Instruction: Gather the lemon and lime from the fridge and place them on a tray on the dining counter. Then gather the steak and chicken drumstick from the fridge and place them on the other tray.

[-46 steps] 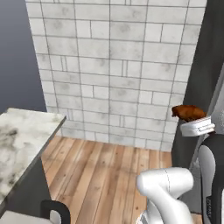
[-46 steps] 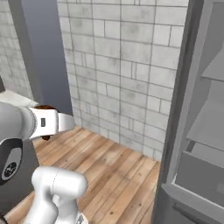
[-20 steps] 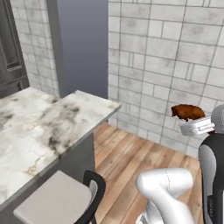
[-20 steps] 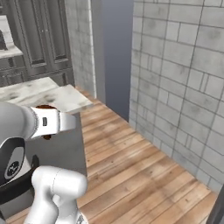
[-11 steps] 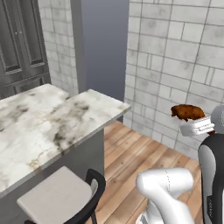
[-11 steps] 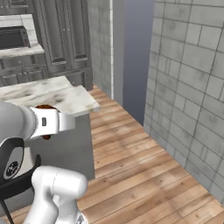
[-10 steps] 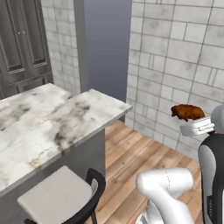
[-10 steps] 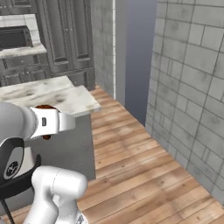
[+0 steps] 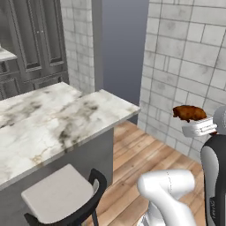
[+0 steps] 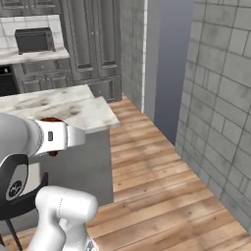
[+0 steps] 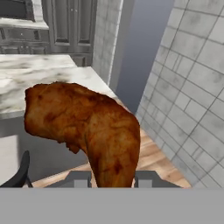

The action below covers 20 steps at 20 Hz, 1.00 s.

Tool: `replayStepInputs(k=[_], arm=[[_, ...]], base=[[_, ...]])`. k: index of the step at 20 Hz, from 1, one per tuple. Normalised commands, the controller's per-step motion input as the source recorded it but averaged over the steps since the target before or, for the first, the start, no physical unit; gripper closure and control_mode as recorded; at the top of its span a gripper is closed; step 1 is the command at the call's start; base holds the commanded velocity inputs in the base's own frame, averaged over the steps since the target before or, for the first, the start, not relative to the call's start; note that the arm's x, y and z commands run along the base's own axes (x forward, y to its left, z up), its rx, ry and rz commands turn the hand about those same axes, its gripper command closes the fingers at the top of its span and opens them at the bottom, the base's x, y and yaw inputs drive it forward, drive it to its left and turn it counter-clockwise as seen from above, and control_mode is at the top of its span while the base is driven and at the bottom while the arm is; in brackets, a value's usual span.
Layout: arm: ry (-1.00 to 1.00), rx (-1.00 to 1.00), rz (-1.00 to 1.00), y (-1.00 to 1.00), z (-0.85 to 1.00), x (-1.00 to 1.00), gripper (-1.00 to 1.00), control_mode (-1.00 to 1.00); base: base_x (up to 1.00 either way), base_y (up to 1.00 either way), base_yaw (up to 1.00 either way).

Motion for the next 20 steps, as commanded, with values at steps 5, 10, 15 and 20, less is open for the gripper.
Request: replayStepInputs(k=[5, 10, 15, 20], arm=[[0.0, 0.0, 0.0, 0.0, 0.0, 0.0, 1.0, 1.0], [0.0, 0.0, 0.0, 0.0, 0.0, 0.0, 1.0, 1.0], [0.0, 0.0, 0.0, 0.0, 0.0, 0.0, 1.0, 1.0], [0.0, 0.0, 0.0, 0.0, 0.0, 0.0, 1.0, 1.0]], base=[[-0.76, 0.52, 0.28], [-0.89, 0.2, 0.26], [-0.78, 0.13, 0.24], [-0.38, 0.68, 0.3]])
